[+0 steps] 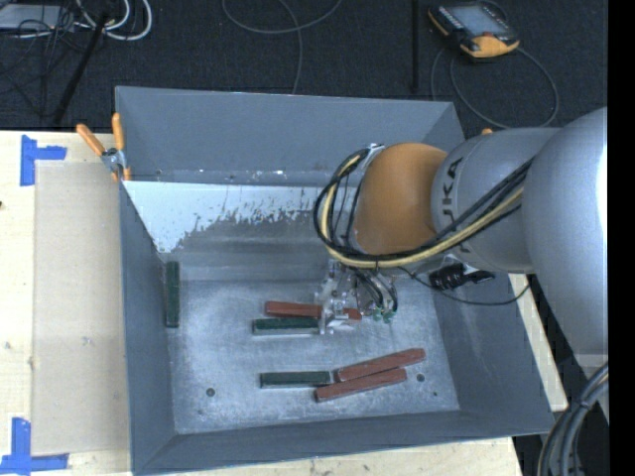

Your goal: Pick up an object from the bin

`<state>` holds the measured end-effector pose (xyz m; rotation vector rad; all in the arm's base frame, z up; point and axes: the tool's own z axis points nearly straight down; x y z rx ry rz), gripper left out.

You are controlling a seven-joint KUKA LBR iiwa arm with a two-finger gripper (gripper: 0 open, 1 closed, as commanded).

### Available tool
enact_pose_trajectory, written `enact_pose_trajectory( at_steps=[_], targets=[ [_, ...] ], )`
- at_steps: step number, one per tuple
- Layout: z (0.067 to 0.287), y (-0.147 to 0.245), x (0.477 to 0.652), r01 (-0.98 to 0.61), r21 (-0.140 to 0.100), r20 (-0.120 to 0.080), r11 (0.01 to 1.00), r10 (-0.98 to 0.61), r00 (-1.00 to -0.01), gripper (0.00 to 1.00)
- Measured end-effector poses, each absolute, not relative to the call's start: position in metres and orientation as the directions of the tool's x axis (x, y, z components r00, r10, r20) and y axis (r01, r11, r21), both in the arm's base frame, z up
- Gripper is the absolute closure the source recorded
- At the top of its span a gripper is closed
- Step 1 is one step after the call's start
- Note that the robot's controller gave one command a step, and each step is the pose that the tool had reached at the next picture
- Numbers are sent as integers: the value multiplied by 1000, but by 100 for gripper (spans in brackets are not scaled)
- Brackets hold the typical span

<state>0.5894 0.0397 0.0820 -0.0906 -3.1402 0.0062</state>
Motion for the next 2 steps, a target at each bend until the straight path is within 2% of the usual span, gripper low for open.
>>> enact_pose_trajectory(
  at_steps=[1,2],
  targets=[
    [82,40,589,58,-4,0,998,58,-998,100],
    [225,41,597,149,0,-3,989,149,-989,100]
  ],
)
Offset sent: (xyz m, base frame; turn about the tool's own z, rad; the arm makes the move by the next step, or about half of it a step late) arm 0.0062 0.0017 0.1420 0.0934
